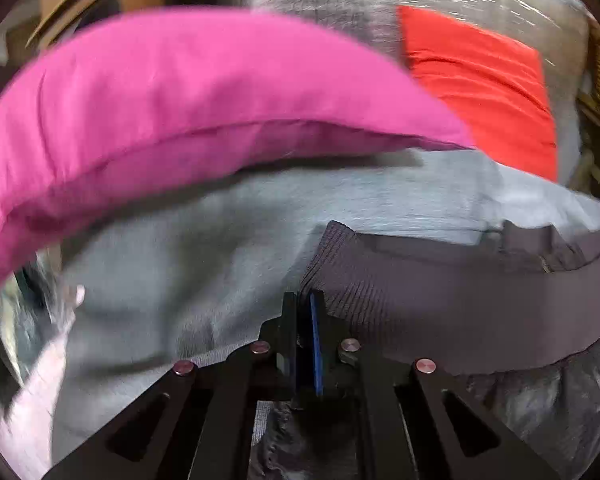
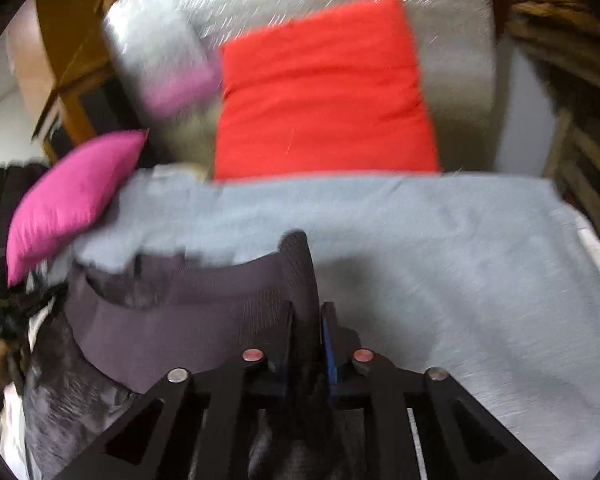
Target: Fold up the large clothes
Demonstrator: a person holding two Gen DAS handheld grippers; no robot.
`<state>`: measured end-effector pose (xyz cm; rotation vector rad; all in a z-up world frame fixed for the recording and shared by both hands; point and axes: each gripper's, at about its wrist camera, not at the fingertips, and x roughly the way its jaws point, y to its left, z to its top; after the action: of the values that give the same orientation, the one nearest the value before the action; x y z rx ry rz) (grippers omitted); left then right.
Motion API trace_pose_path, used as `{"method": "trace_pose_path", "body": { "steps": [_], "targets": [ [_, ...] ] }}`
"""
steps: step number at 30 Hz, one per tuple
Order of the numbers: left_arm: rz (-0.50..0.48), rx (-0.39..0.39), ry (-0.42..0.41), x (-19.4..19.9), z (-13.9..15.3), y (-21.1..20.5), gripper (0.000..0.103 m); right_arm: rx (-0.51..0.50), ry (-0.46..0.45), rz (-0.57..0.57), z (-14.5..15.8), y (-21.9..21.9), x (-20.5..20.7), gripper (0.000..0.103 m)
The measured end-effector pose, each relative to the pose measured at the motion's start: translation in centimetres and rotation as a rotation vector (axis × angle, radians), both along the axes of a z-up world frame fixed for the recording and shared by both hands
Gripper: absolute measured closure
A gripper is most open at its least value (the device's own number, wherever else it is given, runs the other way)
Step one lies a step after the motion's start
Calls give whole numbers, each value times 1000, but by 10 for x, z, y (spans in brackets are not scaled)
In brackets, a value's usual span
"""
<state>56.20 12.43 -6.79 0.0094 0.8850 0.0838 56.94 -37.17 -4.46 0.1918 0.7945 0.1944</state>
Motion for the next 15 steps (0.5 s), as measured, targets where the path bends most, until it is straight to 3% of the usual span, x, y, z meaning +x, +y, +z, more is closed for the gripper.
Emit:
{"method": "trace_pose_path", "body": {
  "steps": [5, 6, 9, 11, 15],
  "targets": [
    [31, 38, 58, 7, -27, -4, 96, -50, 61, -89, -31, -7, 15, 97],
    [35, 41, 66, 9, -30, -4, 96, -75, 67, -135, -37, -11, 16, 103],
    [48, -4, 94, 12, -38, 5, 96, -52, 100, -207, -46, -35, 18, 103],
    [33, -7, 94, 12, -39, 4, 96, 5, 132, -222, -53, -51, 18, 102],
    [22, -21, 83, 9, -34, 1, 91, 133, 106, -224, -47, -65, 10, 101]
  ]
}}
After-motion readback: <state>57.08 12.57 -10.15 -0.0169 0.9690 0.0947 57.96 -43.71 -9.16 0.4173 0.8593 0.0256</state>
